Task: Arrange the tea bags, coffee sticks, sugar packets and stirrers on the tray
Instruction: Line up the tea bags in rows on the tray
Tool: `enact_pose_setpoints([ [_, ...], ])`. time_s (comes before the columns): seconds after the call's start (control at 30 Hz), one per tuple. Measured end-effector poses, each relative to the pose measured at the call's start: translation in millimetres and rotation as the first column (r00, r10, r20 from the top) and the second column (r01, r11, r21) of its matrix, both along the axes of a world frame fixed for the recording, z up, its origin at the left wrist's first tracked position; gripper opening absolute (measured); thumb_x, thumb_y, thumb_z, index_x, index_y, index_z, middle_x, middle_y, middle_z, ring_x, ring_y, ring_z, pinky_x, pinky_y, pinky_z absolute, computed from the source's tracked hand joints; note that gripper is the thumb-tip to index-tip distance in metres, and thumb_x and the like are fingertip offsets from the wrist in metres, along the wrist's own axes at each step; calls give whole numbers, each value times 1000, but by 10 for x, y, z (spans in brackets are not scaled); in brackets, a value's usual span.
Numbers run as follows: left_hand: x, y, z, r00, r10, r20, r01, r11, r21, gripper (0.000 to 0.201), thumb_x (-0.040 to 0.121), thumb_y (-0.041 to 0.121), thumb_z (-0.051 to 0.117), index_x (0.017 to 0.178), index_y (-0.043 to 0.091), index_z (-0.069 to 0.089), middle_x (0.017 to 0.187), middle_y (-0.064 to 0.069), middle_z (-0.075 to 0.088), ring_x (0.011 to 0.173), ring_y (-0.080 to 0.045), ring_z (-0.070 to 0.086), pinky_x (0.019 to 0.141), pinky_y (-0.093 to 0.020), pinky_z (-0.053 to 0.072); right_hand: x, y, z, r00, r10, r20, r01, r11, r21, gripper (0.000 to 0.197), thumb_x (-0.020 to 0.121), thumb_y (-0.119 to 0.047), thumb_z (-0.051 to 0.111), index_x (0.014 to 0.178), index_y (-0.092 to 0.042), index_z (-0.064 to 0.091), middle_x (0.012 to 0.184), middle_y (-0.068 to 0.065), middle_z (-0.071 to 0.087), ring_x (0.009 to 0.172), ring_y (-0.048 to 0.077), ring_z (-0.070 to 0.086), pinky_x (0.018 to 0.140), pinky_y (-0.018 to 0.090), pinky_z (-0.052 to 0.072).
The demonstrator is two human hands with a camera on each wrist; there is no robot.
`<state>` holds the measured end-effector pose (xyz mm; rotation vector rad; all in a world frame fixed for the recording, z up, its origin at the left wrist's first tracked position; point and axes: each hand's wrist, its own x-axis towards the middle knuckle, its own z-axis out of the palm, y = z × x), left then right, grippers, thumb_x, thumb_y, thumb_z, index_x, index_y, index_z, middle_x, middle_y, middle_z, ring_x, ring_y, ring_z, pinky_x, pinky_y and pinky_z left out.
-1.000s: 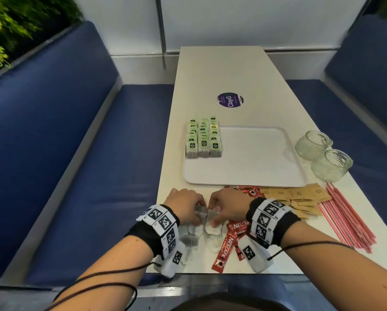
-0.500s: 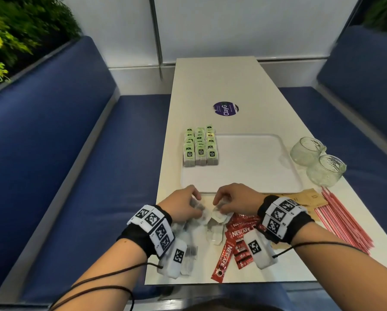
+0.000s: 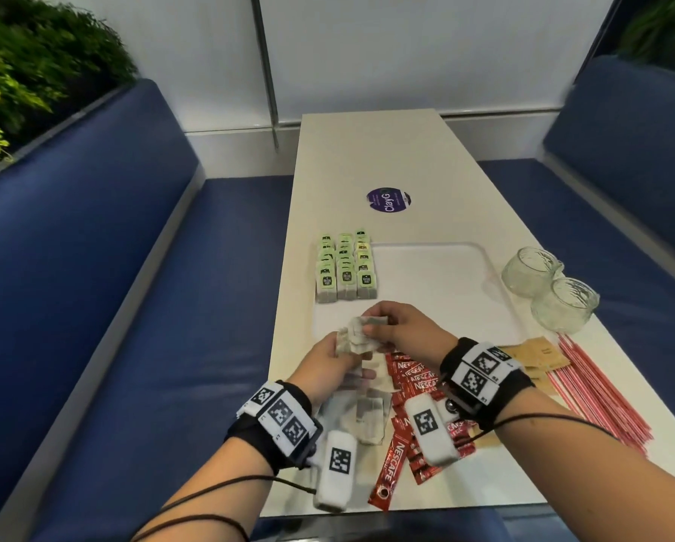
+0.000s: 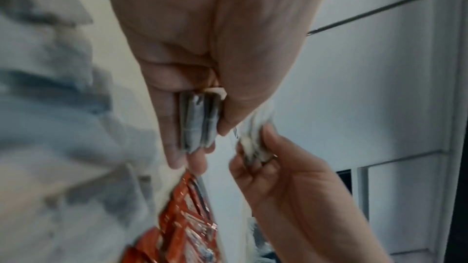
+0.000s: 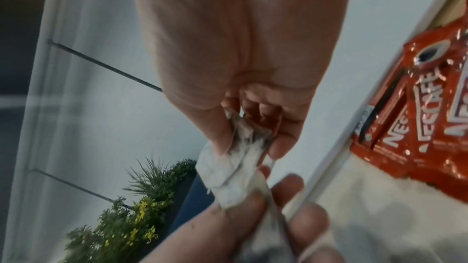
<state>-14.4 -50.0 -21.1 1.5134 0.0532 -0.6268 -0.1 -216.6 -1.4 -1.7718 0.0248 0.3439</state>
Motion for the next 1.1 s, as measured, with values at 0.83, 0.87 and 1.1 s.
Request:
enact_pose_setpoints([
  [0.83, 284, -105, -6, 931, 365, 14, -363, 928, -82, 15, 92, 3, 55, 101, 6, 66, 98, -19, 72, 89, -33, 73, 65, -35, 62, 151, -34, -117, 956, -192, 221, 254, 919, -302, 19, 88, -28, 64, 84, -13, 53, 83, 7, 68, 78, 24, 64, 68, 36, 50],
  [0.87, 294, -122, -4, 935, 354, 14, -352, 933, -77, 15, 92, 3, 55, 102, 3, 66, 97, -20, 71, 85, -31, 74, 64, -34, 62, 153, -11, -120, 964, -134, 231, 209, 916, -342, 16, 87, -25, 64, 84, -13, 54, 83, 6, 68, 78, 23, 64, 70, 36, 50],
  [1.1, 424, -138, 4, 935, 354, 23, -351, 933, -76, 19, 95, 21, 63, 102, 5, 70, 88, -12, 75, 85, -26, 75, 70, -38, 62, 187, 64, -66, 965, -42, 260, 121, 947, -297, 12, 84, -32, 69, 89, -20, 70, 80, -7, 72, 73, 11, 67, 70, 30, 56],
])
